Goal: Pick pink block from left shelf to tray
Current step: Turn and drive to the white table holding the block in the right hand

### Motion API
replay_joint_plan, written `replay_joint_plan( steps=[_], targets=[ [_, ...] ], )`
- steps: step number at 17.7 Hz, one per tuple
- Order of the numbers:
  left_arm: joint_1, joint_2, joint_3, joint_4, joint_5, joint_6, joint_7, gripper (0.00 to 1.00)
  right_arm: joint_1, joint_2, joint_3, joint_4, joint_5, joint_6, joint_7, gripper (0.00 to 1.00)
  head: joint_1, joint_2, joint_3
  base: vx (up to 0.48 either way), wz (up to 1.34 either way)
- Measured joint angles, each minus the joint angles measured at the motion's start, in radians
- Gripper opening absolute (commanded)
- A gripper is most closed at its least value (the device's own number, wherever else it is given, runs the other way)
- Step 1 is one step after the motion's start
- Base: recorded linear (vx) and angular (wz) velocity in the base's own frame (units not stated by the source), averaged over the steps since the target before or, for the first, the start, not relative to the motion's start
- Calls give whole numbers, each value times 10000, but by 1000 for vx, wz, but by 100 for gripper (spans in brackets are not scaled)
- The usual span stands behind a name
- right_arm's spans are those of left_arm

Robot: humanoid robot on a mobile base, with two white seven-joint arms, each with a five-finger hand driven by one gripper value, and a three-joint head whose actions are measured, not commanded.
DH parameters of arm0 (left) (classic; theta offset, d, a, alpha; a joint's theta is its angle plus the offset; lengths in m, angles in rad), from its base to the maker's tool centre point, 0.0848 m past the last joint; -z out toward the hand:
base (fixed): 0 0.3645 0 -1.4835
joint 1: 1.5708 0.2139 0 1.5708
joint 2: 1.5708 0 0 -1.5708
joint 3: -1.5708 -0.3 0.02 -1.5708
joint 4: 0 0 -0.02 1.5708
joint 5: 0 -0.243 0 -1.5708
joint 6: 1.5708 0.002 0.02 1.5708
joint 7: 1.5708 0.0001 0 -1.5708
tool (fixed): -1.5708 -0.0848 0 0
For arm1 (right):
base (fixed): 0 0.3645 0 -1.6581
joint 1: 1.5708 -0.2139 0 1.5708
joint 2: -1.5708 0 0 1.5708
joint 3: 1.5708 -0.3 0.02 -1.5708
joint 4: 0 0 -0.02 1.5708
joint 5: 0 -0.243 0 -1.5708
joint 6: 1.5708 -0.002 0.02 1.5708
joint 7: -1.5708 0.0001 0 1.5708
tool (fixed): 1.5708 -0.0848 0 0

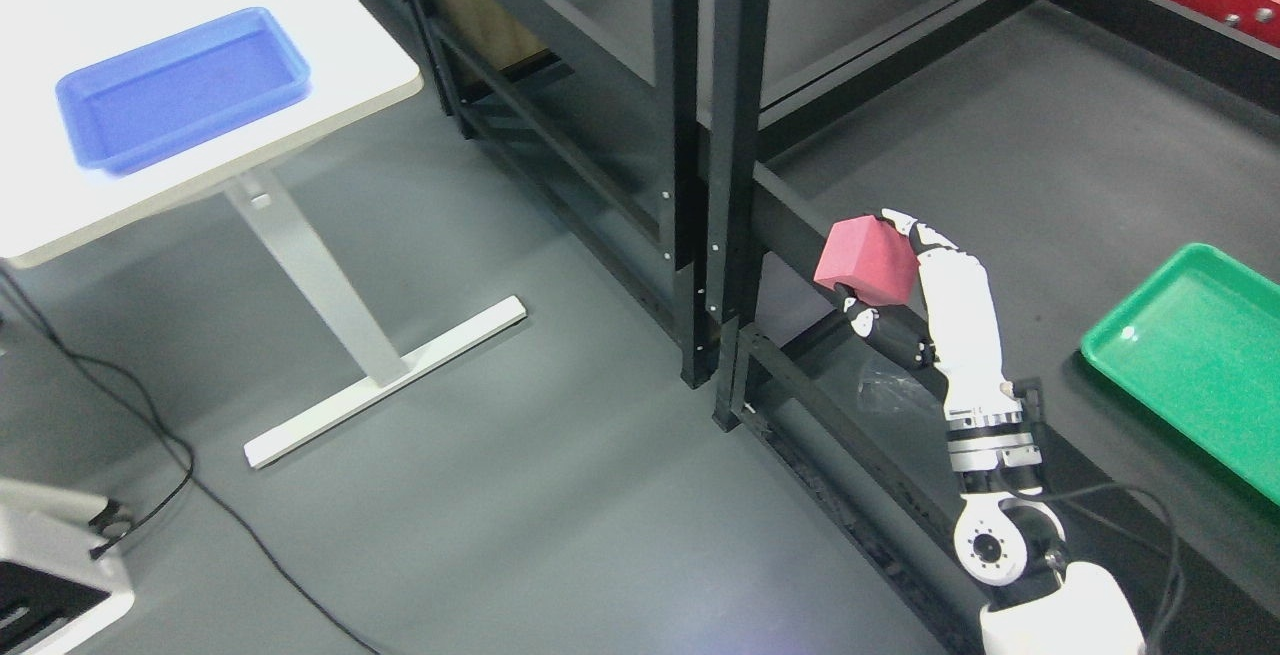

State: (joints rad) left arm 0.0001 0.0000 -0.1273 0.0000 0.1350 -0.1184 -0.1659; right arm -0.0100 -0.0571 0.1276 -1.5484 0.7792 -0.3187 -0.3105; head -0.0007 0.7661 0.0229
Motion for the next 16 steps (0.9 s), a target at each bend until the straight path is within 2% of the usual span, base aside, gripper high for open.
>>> replay_joint_plan(
  steps=[5, 16],
  targets=[
    [0, 0, 0, 0, 0, 0, 0, 100, 68, -85, -137, -92, -671, -985, -94, 9, 0, 0, 0, -100, 508],
    [-1, 0, 0, 0, 0, -1, 0, 100, 98, -166, -272, -158, -1013, -1211, -88, 9, 0, 1, 0, -52, 397]
  ],
)
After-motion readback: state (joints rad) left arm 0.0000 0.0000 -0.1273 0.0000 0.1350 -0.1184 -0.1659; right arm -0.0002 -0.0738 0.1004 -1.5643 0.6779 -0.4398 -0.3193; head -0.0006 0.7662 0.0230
